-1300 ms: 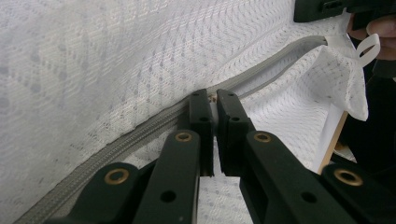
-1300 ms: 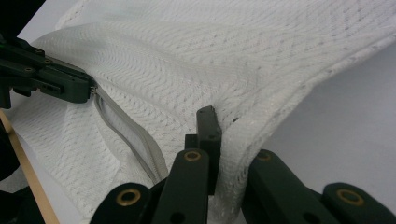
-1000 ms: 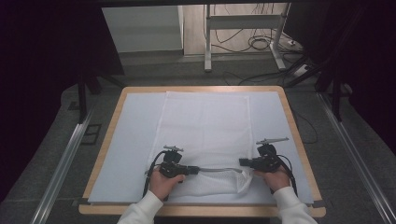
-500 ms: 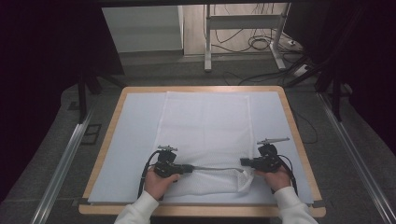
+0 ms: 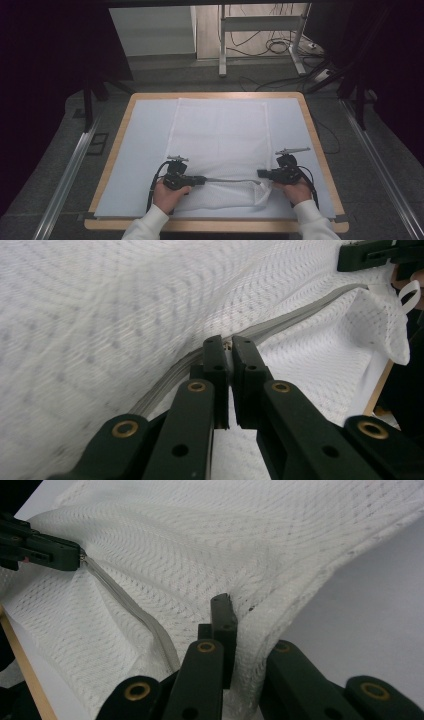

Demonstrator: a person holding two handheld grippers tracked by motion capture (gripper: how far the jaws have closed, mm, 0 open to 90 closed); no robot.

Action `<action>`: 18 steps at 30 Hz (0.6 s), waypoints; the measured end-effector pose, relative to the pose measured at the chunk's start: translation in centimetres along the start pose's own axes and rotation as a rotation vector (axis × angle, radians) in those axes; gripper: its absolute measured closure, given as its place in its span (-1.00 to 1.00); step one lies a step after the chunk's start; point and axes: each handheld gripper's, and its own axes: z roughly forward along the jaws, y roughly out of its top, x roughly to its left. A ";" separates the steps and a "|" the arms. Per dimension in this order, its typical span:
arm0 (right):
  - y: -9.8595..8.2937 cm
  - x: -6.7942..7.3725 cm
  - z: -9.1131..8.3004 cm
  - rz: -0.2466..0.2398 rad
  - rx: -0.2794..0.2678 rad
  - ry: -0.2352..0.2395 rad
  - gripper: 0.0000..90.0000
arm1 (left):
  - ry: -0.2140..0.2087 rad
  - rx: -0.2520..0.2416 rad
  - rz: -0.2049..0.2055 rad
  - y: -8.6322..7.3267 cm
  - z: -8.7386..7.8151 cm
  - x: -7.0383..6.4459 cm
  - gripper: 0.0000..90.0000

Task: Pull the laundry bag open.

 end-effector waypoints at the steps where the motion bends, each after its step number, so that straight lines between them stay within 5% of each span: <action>1: 0.0 0.0 0.0 0.000 0.000 0.000 0.97 | -0.001 -0.002 -0.005 -0.1 -0.1 0.1 0.92; 18: 0.0 0.0 0.0 0.000 -0.004 -0.003 0.97 | 0.014 -0.023 -0.020 -0.7 -1.7 0.9 0.92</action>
